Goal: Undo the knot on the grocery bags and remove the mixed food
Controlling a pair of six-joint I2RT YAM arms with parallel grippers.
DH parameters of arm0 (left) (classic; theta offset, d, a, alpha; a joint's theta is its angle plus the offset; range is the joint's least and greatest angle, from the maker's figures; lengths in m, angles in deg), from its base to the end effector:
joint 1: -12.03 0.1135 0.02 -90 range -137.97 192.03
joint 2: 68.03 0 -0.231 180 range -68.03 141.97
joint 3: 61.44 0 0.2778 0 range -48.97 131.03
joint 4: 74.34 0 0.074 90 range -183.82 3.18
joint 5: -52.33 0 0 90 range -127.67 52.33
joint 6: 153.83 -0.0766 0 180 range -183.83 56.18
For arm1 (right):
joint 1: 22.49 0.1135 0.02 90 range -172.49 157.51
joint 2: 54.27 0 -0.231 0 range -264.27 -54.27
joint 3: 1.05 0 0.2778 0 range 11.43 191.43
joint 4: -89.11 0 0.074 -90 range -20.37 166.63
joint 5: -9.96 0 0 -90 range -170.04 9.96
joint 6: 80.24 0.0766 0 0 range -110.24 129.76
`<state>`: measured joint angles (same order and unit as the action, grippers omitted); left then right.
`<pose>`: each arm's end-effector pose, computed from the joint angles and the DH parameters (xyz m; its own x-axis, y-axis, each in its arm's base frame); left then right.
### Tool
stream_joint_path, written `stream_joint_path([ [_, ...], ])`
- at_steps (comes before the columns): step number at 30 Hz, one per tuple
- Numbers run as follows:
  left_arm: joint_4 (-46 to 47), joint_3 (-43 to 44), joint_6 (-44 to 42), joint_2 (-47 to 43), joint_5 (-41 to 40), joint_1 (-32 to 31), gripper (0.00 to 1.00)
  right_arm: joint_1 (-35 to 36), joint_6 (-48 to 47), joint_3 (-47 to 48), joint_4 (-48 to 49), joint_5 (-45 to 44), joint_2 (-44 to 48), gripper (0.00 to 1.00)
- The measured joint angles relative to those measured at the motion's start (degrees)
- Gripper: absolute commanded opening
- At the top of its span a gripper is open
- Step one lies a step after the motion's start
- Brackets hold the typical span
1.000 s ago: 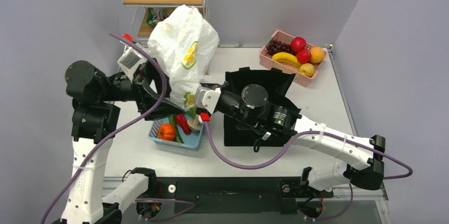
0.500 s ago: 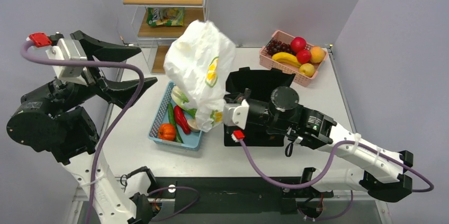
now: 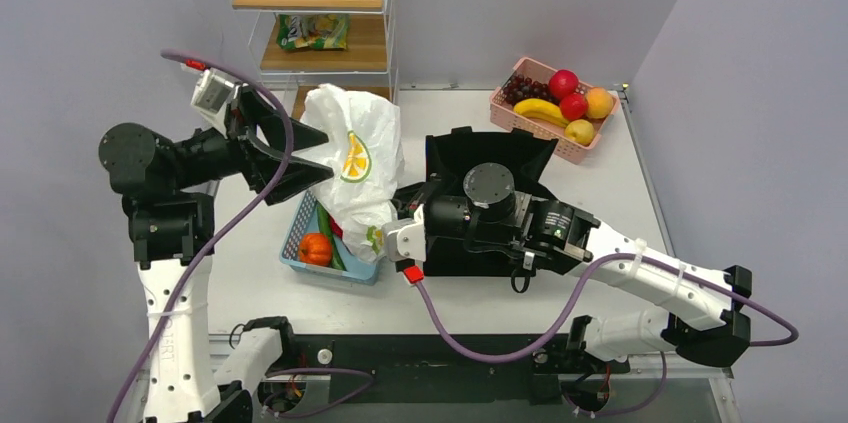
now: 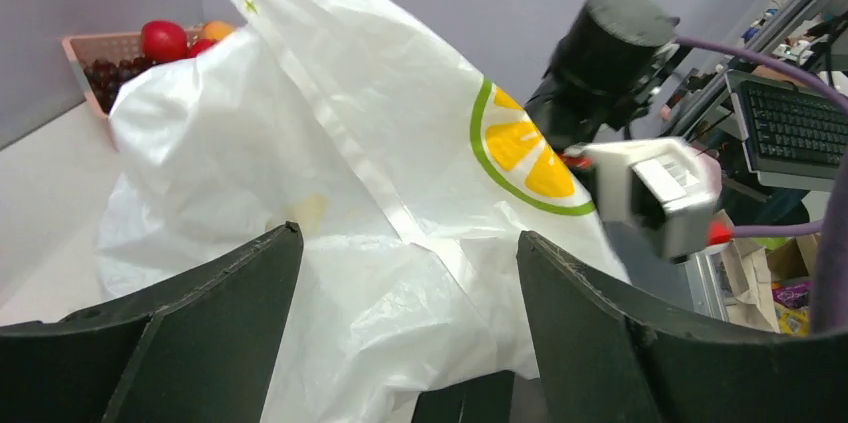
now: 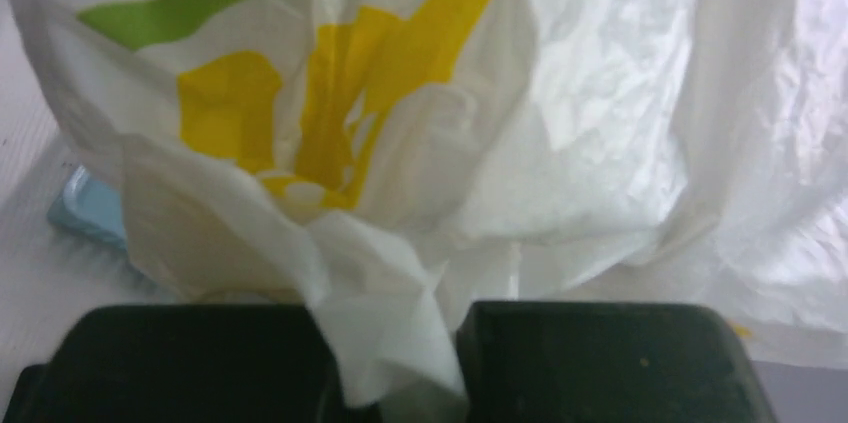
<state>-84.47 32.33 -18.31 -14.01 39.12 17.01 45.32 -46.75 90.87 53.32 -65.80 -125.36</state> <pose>0.1832 -0.0589 0.5233 -0.2424 -0.1848 -0.9524 0.9282 0.2416 -0.2831 0.1140 0.3293 0.3925 0.7695 -0.2537 -0.5860 -0.6261 -0.1188 -0.7707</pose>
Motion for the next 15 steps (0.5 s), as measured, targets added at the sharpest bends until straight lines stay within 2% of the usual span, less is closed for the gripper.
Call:
stream_joint_path([
  [5,-17.11,-1.62,-14.78,-0.48,-2.32,-1.84,0.78,1.36,3.58,-0.04,7.80,0.20,1.53,0.00],
  [7,-25.68,0.55,-22.56,-0.22,-5.16,-5.35,0.78,1.73,6.23,-0.04,10.95,0.37,1.79,0.00],
  [10,-37.48,5.40,-34.10,0.70,-10.78,-13.81,0.78,2.01,9.25,-0.04,13.79,0.96,1.77,0.00],
  [15,-42.97,6.16,-41.94,-0.81,-13.90,-17.84,0.79,1.99,12.61,-0.31,16.92,1.55,1.77,0.00],
])
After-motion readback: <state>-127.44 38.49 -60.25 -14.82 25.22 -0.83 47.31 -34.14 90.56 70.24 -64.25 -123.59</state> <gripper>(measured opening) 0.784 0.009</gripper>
